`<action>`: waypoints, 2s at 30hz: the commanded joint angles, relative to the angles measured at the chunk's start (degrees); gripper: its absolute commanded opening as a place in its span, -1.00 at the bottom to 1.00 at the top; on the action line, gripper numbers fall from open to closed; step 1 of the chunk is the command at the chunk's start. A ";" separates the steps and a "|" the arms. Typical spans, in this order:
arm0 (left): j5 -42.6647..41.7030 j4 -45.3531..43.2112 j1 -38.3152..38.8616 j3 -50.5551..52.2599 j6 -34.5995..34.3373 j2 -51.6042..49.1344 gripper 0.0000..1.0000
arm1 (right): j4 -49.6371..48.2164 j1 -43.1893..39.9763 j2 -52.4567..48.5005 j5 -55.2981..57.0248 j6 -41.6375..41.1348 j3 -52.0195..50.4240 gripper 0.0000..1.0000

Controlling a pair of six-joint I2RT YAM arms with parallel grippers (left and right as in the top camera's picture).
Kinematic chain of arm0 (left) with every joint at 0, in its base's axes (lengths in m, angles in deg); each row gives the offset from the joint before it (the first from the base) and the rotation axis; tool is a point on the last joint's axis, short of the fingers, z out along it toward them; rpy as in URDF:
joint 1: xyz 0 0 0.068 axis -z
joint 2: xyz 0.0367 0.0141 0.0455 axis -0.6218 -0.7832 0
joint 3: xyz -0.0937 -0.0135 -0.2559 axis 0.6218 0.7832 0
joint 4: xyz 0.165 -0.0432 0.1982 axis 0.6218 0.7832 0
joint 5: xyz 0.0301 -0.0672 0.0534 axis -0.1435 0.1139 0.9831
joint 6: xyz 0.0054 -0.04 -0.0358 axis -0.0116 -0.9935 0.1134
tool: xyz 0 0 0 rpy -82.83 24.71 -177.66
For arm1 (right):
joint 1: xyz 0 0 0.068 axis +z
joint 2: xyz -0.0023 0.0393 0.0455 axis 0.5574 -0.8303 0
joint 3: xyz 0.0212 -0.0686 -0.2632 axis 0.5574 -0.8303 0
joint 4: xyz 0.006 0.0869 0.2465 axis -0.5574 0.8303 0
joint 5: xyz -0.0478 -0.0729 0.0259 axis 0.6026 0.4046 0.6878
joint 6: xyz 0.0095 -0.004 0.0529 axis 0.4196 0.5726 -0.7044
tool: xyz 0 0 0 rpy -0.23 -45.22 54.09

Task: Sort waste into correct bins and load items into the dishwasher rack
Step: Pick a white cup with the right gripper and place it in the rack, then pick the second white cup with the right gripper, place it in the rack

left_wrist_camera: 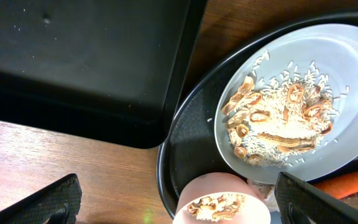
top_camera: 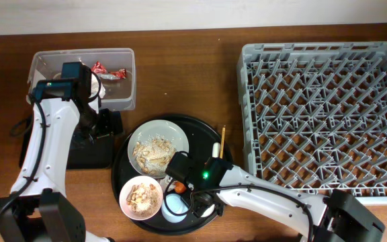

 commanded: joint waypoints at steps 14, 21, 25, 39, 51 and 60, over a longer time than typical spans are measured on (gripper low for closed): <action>-0.59 -0.13 0.00 0.28 0.48 0.35 0.99 | 22.18 -36.15 12.20 12.33 1.66 28.70 0.16; -0.57 -0.55 0.00 0.28 0.48 0.35 0.99 | 15.89 -80.15 11.72 12.28 3.13 28.76 0.18; -0.59 -0.50 0.00 0.28 0.48 0.35 0.99 | 13.92 -96.08 5.66 12.24 2.43 28.50 0.17; -0.42 -0.35 0.00 0.28 0.48 0.35 0.99 | 9.05 -102.51 -4.02 10.38 -0.11 17.33 0.18; -0.42 -0.33 0.00 0.28 0.50 0.35 0.98 | 20.87 -68.85 10.45 -6.88 15.72 21.33 1.00; -0.44 -0.52 0.00 0.28 0.48 0.35 0.99 | 16.50 -11.34 5.88 -6.91 11.69 17.33 0.97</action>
